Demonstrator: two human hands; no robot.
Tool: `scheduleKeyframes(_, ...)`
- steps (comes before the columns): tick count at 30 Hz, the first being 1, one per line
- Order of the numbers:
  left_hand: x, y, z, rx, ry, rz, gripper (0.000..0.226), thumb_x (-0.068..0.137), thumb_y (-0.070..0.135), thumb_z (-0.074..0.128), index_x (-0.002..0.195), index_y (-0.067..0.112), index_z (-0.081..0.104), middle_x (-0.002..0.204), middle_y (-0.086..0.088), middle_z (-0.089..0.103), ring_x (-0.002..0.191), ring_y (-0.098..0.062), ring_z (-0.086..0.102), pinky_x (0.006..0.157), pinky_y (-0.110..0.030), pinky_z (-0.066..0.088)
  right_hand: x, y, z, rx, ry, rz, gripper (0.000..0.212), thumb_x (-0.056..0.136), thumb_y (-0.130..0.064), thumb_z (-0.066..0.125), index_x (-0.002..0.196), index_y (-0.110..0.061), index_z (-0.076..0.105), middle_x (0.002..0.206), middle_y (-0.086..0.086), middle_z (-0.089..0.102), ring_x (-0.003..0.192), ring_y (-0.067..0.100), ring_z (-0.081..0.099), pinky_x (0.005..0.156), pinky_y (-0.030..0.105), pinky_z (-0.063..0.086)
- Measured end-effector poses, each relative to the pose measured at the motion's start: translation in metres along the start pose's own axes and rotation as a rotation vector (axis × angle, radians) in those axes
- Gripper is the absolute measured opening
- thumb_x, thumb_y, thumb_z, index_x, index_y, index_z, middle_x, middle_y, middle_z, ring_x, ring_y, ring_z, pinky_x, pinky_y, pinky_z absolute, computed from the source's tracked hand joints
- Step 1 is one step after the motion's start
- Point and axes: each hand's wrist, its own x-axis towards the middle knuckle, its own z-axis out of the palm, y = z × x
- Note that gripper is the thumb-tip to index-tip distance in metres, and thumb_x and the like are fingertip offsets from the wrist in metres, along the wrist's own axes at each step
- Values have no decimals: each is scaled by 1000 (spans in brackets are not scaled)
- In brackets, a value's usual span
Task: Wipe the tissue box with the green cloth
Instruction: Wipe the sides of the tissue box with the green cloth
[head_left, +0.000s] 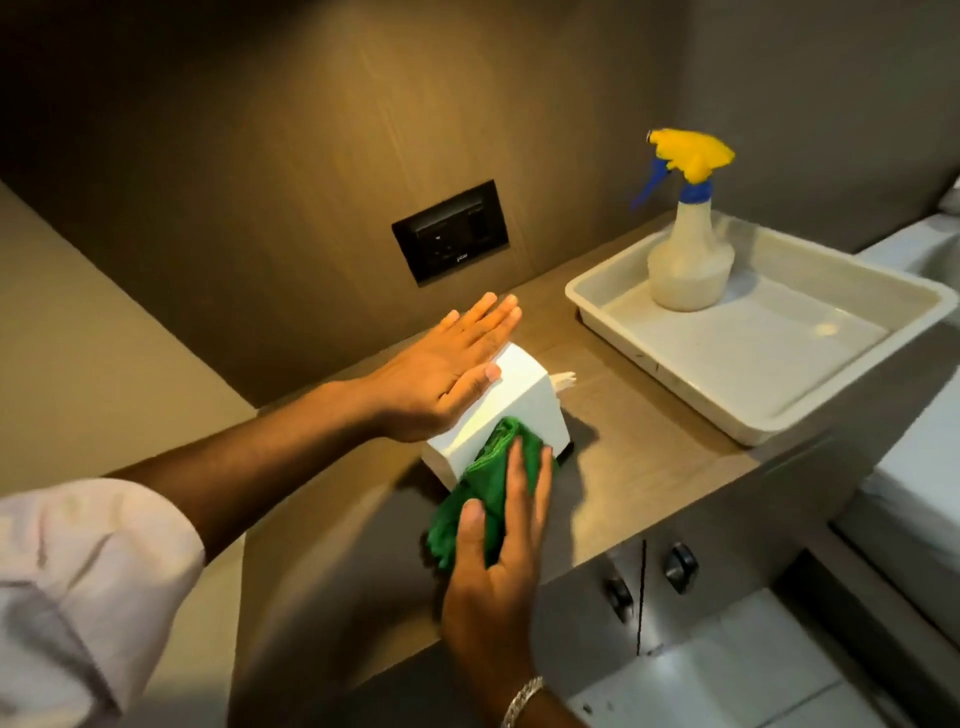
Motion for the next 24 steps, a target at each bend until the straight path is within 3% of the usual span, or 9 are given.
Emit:
scheduleKeyframes(4, -1, 3, 1, -19, -12, -13, 62, 97, 42, 17, 150, 20, -5, 162, 0, -11, 146, -9, -17, 122, -44, -2, 25, -19, 10, 18, 132, -109, 56, 94, -31, 45, 129, -69, 25, 154, -36, 3, 146, 1, 7, 104, 23, 28)
scheduleKeyframes(9, -2, 3, 0, -10, -15, -21, 64, 95, 45, 16, 150, 21, -7, 162, 1, -11, 146, -9, -15, 122, -42, -1, 45, 1, -4, -6, 302, -92, 59, 95, -9, 49, 129, -54, 34, 157, -9, 26, 143, 9, 24, 114, 46, 34)
scheduleKeyframes(10, -1, 3, 1, -10, -12, -22, 65, 95, 45, 16, 150, 20, -6, 162, 0, -10, 146, -10, -15, 122, -42, -1, 38, 4, -1, -5, 305, -63, 60, 94, -10, 50, 127, -57, 33, 157, -10, 26, 142, 5, 25, 112, 40, 37)
scheduleKeyframes(12, -1, 3, 0, -9, -10, -22, 65, 95, 45, 17, 150, 20, -6, 162, 0, -10, 147, -10, -14, 122, -43, 0, 17, 6, 12, 22, 279, -6, 65, 92, -14, 54, 122, -68, 33, 155, -21, 25, 134, -11, 26, 99, 14, 37)
scheduleKeyframes(14, -1, 2, 1, -8, -1, -25, 65, 95, 44, 16, 150, 19, -6, 162, -1, -9, 147, -10, -14, 122, -43, 0, 1, 3, 23, 45, 258, -32, 67, 90, -16, 59, 122, -70, 36, 151, -34, 24, 131, -21, 24, 93, 6, 30)
scheduleKeyframes(16, -1, 1, 3, -5, 6, -20, 65, 95, 45, 15, 150, 19, -6, 162, -1, -9, 147, -10, -14, 122, -42, 0, 1, -3, 25, 64, 247, -78, 67, 88, -14, 61, 124, -66, 40, 148, -39, 24, 132, -20, 22, 93, 1, 32)
scheduleKeyframes(19, 0, -2, 5, -10, 8, -16, 65, 94, 45, 16, 150, 20, -6, 162, 1, -9, 146, -9, -14, 122, -40, 0, 33, -15, 12, 83, 264, -130, 64, 89, -8, 59, 125, -59, 44, 148, -34, 29, 133, -17, 25, 86, -8, 33)
scheduleKeyframes(24, 1, -3, 8, -14, 19, -31, 65, 95, 47, 16, 150, 22, -5, 162, 2, -8, 146, -8, -13, 121, -39, -2, 58, -3, -8, 85, 335, -11, 56, 90, -6, 57, 133, -40, 43, 151, -4, 40, 136, 12, 39, 79, -8, 36)
